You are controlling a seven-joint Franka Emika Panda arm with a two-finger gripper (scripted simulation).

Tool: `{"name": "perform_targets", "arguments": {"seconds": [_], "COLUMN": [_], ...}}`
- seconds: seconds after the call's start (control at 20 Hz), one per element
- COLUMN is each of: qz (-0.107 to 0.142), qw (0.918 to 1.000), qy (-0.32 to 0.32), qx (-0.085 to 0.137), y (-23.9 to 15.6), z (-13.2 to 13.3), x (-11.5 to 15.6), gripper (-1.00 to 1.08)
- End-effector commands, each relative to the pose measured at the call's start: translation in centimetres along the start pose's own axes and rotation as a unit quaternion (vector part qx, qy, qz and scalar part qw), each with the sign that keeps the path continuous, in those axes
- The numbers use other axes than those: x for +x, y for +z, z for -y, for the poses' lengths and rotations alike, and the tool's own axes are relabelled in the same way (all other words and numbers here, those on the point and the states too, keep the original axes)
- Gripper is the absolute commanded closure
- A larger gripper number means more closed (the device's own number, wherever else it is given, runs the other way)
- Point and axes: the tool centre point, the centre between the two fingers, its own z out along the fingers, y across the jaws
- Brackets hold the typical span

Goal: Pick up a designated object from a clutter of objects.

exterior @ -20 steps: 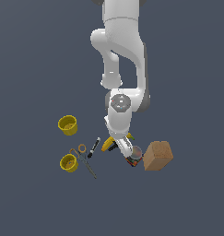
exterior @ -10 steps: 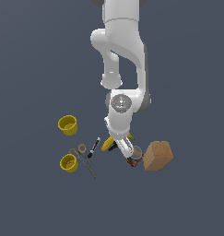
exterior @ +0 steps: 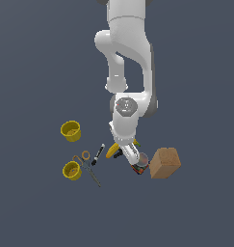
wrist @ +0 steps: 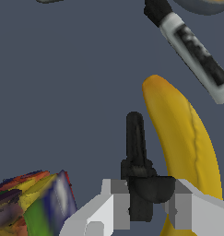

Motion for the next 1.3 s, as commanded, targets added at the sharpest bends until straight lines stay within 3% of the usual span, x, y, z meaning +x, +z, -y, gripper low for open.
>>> {"name": "perform_targets", "arguments": {"seconds": [0.0, 0.45, 1.25], "qz": [0.000, 0.000, 0.001], "qw": [1.0000, 1.0000, 1.0000], "qy": [0.000, 0.001, 0.001], "qx": [0.000, -0.001, -0.004], "y": [-0.8, -6.9, -23.3], "z": [0.1, 0.2, 1.1], "x": [0.2, 1.6, 5.4], "gripper": [1.08, 1.08, 1.08]}}
